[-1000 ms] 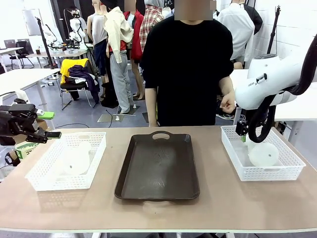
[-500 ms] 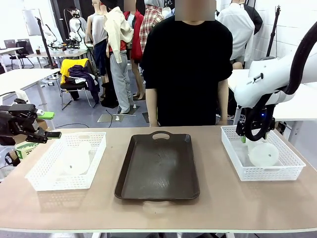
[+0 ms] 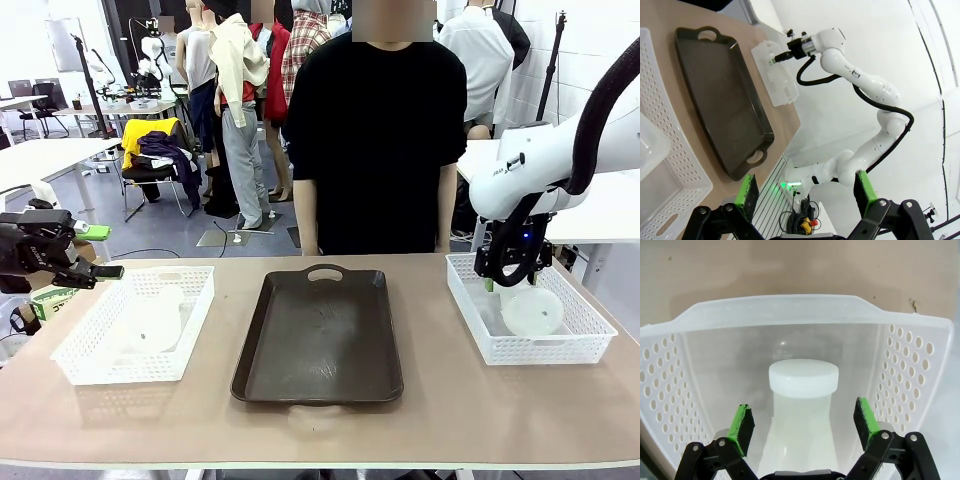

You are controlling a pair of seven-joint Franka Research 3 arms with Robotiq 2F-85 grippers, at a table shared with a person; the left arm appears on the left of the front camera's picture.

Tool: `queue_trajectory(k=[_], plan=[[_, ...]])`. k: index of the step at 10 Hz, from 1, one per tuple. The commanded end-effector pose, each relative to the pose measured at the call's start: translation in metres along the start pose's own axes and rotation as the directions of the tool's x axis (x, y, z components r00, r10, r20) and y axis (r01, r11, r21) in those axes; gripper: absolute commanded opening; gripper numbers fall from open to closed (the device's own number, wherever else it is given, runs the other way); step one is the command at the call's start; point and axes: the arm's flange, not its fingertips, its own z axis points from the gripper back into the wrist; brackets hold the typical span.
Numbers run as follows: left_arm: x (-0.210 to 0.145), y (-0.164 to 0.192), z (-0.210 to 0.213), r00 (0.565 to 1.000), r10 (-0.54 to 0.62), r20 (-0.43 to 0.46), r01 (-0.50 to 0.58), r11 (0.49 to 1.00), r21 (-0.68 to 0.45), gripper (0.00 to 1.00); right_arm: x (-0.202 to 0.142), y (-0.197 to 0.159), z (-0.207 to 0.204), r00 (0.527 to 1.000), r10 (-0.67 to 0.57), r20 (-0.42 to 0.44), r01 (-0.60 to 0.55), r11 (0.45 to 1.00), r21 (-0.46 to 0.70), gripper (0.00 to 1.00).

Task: Prepare the laboratory tools.
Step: Pick up the Big flask that the person points to.

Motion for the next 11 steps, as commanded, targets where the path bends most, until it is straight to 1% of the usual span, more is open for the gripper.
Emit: queue_trajectory(k=[1, 2, 6, 7, 11], plan=[[-0.0007, -0.0014, 0.0019, 1.000, -0.006, -0.004, 0.006, 1.000, -0.006, 1.00, 0.0088, -0.0012, -0.0045, 0.999, -0.051, -0.008, 0.051, 0.999, -0.002, 1.00], [-0.0007, -0.0014, 0.0019, 1.000, -0.006, -0.004, 0.006, 1.000, -0.006, 1.00, 0.0079, -0.0015, -0.0046, 0.999, -0.049, 0.003, 0.049, 0.999, 0.005, 0.88], [-0.0007, -0.0014, 0.0019, 1.000, -0.006, -0.004, 0.006, 1.000, -0.006, 1.00, 0.0081, -0.0041, 0.0002, 0.997, -0.083, 0.005, 0.083, 0.996, 0.018, 0.16], [-0.0007, -0.0014, 0.0019, 1.000, -0.006, -0.004, 0.006, 1.000, -0.006, 1.00, 0.0082, -0.0048, 0.0009, 0.996, -0.090, -0.001, 0.090, 0.996, 0.018, 0.00], [-0.0007, -0.0014, 0.0019, 1.000, -0.006, -0.004, 0.006, 1.000, -0.006, 1.00, 0.0031, -0.0063, 0.0048, 0.994, -0.112, -0.021, 0.112, 0.994, 0.020, 0.00]])
